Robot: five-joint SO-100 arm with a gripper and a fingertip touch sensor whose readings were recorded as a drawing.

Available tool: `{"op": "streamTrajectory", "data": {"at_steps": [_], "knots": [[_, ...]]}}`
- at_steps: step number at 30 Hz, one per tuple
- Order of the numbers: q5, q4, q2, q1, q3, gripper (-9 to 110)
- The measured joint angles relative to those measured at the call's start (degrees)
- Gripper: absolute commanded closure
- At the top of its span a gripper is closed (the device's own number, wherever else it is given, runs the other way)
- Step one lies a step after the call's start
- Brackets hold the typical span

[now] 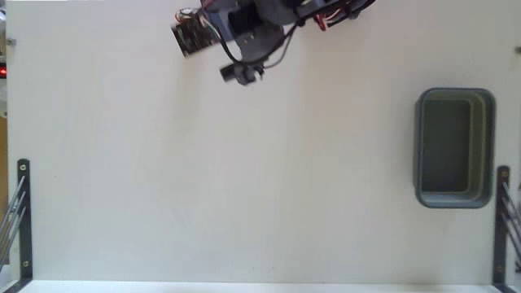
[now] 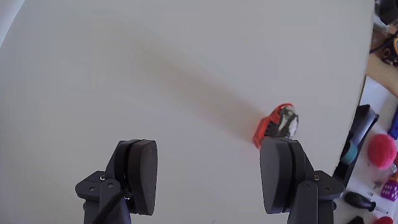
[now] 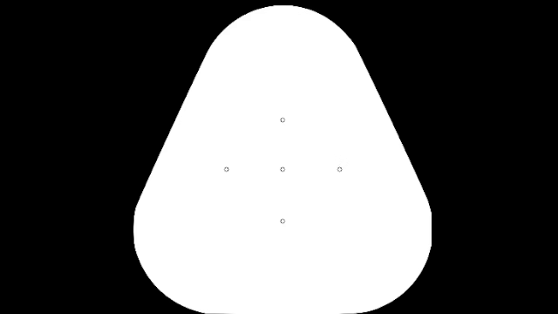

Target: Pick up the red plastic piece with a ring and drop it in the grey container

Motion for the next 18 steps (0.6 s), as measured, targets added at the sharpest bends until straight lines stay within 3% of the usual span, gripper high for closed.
{"op": "streamTrajectory", "data": {"at_steps": [18], "knots": [[0.09,0.00,0.00,12.04,0.00,-9]]}}
